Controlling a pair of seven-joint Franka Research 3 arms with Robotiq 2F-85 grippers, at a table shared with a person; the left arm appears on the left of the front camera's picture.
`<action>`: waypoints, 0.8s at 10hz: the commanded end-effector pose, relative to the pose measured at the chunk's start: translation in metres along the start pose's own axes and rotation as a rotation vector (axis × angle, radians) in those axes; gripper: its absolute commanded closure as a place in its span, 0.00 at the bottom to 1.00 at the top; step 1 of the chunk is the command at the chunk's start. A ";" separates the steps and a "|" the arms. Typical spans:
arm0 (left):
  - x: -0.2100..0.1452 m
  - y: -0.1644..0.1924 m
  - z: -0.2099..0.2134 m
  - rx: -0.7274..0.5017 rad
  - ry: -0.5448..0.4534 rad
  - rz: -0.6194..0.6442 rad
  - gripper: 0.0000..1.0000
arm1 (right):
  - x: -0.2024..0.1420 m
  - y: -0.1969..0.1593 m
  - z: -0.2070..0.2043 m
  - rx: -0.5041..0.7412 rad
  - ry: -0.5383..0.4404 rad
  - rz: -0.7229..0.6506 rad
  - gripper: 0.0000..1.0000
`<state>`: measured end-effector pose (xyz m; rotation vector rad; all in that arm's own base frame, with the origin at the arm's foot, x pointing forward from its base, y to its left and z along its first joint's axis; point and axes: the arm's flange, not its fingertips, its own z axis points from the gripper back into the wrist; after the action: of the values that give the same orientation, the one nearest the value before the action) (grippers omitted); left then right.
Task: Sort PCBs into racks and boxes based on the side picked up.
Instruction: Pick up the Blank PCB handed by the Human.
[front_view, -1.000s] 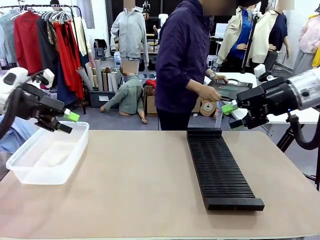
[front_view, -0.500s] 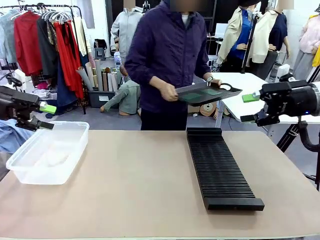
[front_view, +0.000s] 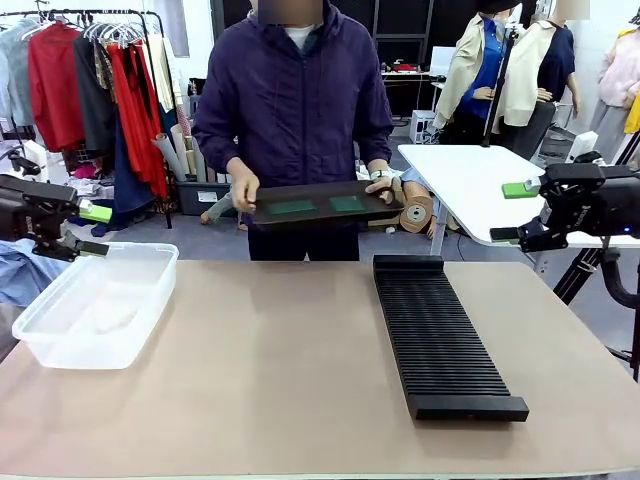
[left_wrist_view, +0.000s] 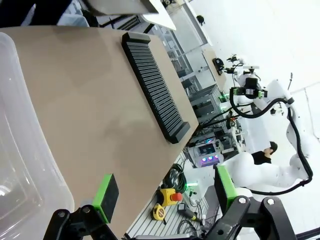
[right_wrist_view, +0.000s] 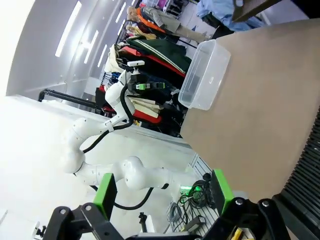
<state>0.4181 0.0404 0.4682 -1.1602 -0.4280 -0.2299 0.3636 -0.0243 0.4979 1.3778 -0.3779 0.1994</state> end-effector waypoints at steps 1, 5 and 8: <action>-0.001 0.001 0.001 0.001 0.004 0.009 0.00 | 0.000 0.001 0.001 -0.002 0.002 0.003 0.00; -0.001 0.001 0.001 0.001 0.004 0.009 0.00 | 0.000 0.001 0.001 -0.002 0.002 0.003 0.00; -0.001 0.001 0.001 0.001 0.004 0.009 0.00 | 0.000 0.001 0.001 -0.002 0.002 0.003 0.00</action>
<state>0.4184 0.0406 0.4664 -1.1516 -0.4229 -0.2255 0.3633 -0.0241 0.4975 1.3605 -0.3753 0.1956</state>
